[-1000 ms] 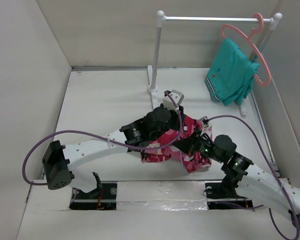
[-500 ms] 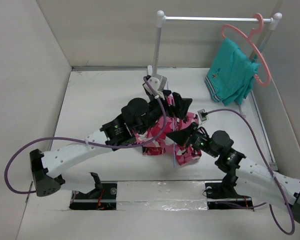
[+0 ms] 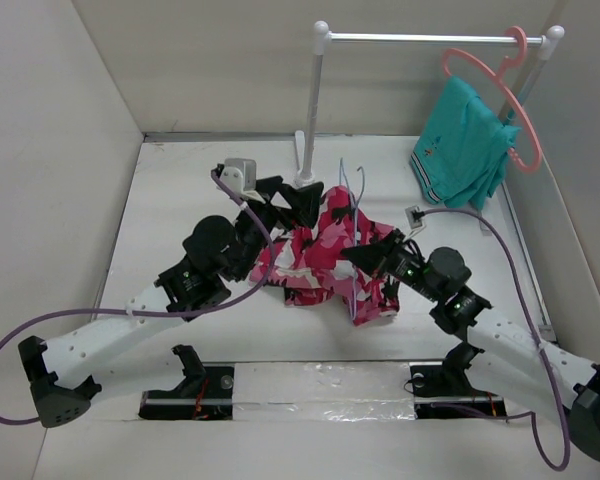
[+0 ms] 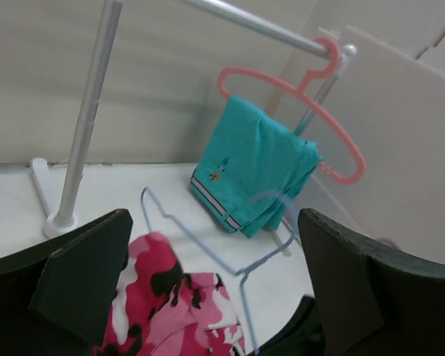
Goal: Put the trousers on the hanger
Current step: Place the hanger at the clothesline.
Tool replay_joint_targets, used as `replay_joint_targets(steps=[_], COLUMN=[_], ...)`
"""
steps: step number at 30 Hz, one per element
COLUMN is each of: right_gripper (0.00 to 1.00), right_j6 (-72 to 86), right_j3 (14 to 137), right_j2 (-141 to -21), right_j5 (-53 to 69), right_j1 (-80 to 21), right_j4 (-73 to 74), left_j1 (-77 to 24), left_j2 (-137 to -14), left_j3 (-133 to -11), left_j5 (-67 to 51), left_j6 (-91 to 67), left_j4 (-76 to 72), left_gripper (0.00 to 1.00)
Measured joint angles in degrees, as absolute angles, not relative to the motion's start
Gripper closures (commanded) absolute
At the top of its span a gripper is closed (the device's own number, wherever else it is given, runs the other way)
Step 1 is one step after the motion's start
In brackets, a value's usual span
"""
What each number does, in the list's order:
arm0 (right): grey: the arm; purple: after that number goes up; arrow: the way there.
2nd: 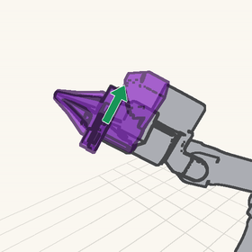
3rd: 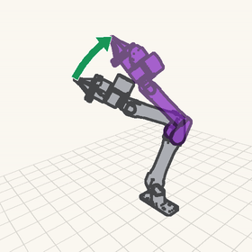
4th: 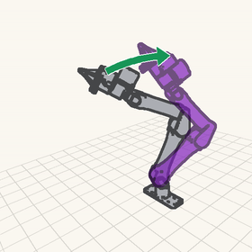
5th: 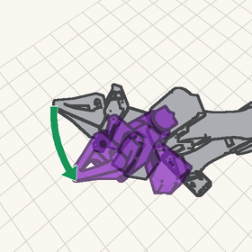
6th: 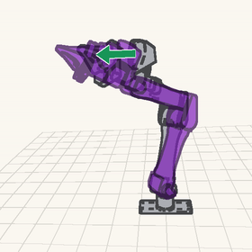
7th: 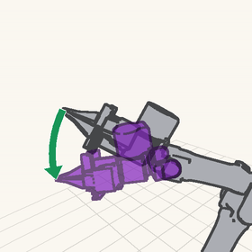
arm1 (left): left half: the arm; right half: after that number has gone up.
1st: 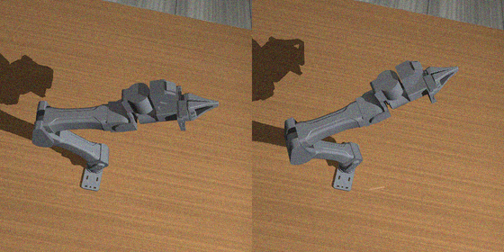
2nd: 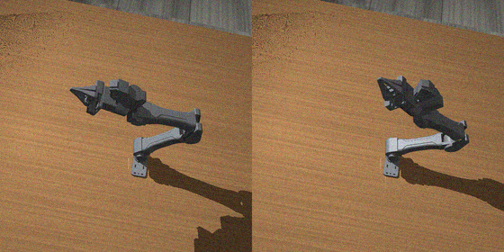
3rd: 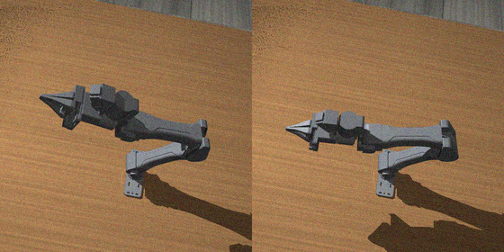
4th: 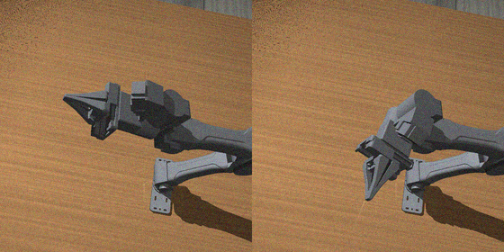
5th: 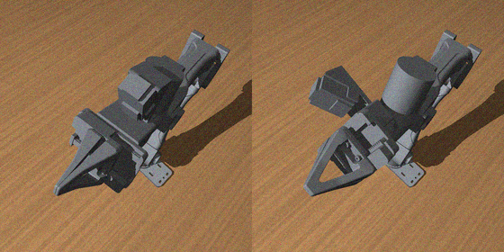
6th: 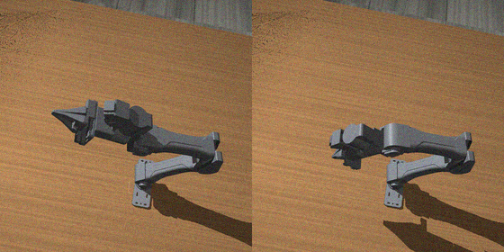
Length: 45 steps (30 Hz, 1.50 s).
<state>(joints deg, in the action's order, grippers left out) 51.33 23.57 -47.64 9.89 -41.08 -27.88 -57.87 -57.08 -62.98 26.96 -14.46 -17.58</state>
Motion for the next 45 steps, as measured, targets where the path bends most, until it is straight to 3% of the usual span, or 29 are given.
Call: replay_joint_targets(steps=[3,5,10,17,32,45], right_gripper=[1.0,1.0,1.0,1.0,1.0,1.0], right_j6=[51.37,51.53,52.36,50.68,49.74,52.14], right_j3=[26.37,29.78,41.67,60.03,75.57,81.58], right_j2=[-48.1,-49.5,-57.04,-69.23,-90.98,-94.37], right_j5=[12.86,14.92,20.69,22.57,27.03,31.53], right_j1=[-35.51,-30.96,-20.51,-14.85,-7.79,-6.15], right_j4=[-25.71,-24.38,-23.4,-20.01,-18.85,-21.45], left_j1=[-57.34,-57.12,-56.97,-56.49,-56.49,-56.49], left_j2=[-54.02,-51.83,-48.29,-47.4,-47.0,-47.13], left_j3=[-53.8,-47.81,-37.32,-27.22,-26.5,-26.72], left_j5=[27.88,28.49,30.2,33.15,30.41,29.34], left_j6=[-15.4,-16.12,-17.47,-17.65,-18.13,-18.52], left_j4=[-18.44,-19.35,-21.93,-27.68,-27.55,-26.72], left_gripper=[0.22,0.25,0.25,0.22,0.19,0.19])
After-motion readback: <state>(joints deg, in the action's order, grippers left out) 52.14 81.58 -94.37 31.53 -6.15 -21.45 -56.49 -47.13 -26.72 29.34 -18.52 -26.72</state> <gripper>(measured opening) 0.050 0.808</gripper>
